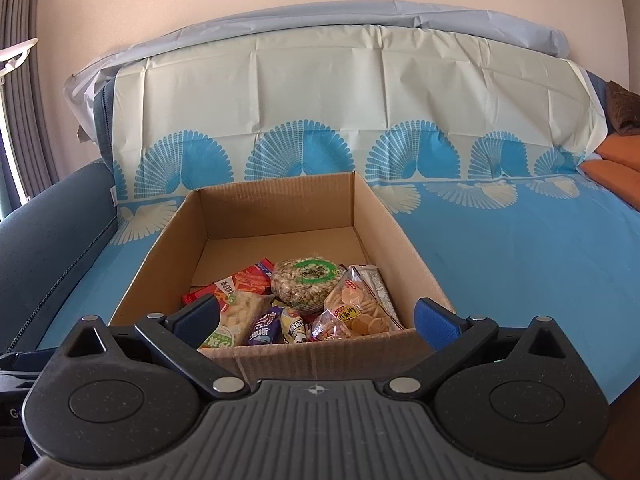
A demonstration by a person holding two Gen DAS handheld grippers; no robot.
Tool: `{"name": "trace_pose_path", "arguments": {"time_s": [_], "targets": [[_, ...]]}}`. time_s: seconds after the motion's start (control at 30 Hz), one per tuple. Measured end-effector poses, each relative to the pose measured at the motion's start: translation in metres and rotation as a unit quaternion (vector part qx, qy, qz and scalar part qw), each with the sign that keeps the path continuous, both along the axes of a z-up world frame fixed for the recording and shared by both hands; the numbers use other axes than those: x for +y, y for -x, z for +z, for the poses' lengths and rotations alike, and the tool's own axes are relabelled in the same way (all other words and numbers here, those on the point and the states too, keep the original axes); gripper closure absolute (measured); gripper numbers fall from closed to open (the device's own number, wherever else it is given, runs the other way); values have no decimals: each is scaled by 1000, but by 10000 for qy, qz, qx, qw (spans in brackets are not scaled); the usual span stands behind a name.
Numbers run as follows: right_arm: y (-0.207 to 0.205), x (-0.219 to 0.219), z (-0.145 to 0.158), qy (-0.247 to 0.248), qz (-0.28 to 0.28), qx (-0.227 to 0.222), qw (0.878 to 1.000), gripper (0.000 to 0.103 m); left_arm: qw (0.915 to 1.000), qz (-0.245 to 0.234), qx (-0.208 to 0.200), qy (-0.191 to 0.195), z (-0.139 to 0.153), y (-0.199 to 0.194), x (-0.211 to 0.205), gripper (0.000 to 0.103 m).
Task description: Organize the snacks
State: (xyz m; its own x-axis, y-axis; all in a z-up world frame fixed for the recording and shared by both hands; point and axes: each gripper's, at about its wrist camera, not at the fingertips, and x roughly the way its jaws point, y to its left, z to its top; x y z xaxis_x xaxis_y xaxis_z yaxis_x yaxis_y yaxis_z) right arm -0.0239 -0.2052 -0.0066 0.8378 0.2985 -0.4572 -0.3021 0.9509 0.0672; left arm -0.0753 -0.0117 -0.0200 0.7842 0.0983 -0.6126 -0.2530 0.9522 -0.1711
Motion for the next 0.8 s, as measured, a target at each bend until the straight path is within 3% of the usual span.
{"name": "trace_pose_path", "arguments": {"time_s": [0.8], "targets": [[5,5,1,165,96,-100,9998,1,9998,-59,-119,-113,5,6,-5,0]]}}
